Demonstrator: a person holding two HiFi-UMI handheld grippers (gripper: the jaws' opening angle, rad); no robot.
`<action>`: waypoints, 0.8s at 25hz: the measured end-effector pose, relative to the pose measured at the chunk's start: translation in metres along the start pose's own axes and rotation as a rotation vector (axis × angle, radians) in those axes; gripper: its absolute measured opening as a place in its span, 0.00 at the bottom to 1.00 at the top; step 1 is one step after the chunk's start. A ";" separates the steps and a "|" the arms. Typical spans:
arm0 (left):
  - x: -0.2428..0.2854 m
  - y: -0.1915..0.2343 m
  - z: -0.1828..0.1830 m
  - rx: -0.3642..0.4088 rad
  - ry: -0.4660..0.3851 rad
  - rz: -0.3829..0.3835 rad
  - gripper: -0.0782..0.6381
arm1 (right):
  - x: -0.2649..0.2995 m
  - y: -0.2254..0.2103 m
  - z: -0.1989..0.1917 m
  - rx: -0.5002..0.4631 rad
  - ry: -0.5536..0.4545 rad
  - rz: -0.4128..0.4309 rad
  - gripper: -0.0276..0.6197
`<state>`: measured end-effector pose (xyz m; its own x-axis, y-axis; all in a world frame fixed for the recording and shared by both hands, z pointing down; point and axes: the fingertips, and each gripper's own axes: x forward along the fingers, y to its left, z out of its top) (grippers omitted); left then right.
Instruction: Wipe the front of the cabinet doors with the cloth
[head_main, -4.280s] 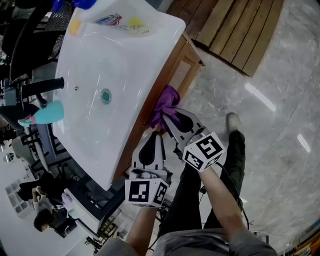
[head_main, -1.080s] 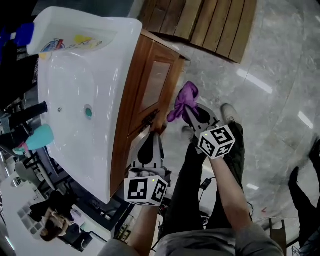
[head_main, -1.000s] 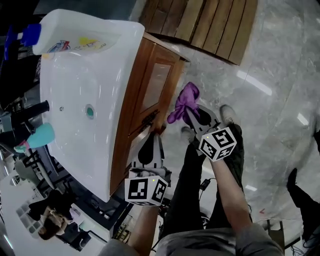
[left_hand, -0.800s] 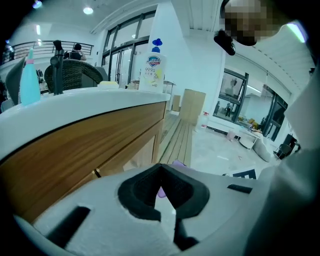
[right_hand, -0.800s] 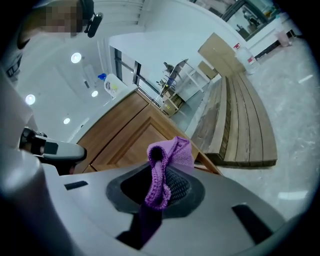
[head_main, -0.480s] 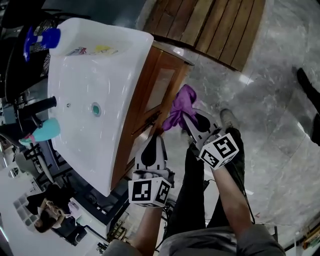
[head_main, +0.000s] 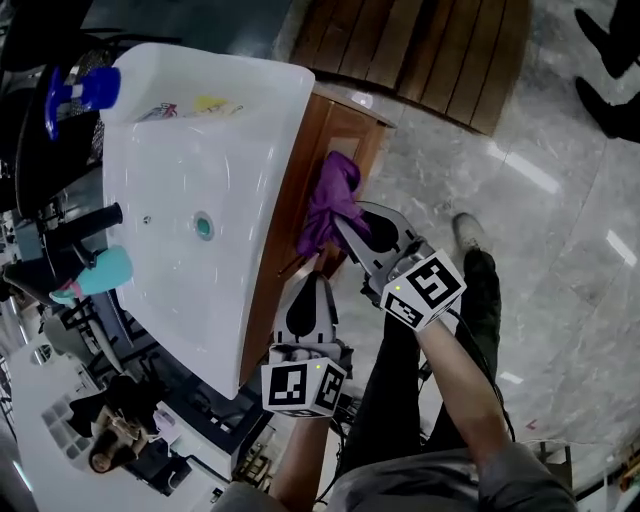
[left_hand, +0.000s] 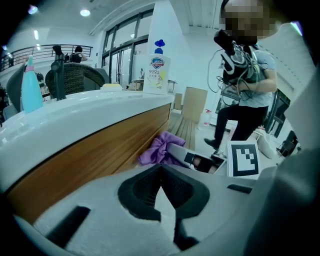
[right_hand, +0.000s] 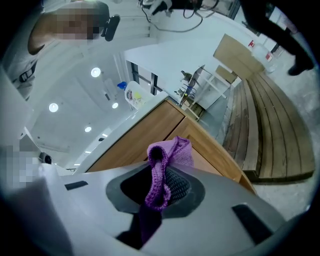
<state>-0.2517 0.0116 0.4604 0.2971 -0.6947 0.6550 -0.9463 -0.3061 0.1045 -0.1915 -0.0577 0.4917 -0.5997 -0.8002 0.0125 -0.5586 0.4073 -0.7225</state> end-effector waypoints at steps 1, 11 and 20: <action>0.000 0.002 0.000 0.002 0.002 -0.001 0.12 | 0.003 0.001 0.000 0.000 -0.002 0.002 0.13; 0.008 0.008 -0.001 0.029 0.027 -0.027 0.12 | 0.021 -0.001 -0.010 0.032 -0.012 -0.018 0.12; 0.019 0.004 -0.011 0.031 0.055 -0.049 0.12 | 0.026 -0.019 -0.027 0.001 0.041 -0.066 0.12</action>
<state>-0.2514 0.0043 0.4817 0.3347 -0.6421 0.6897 -0.9261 -0.3594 0.1148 -0.2120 -0.0749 0.5247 -0.5841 -0.8069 0.0884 -0.5975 0.3537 -0.7196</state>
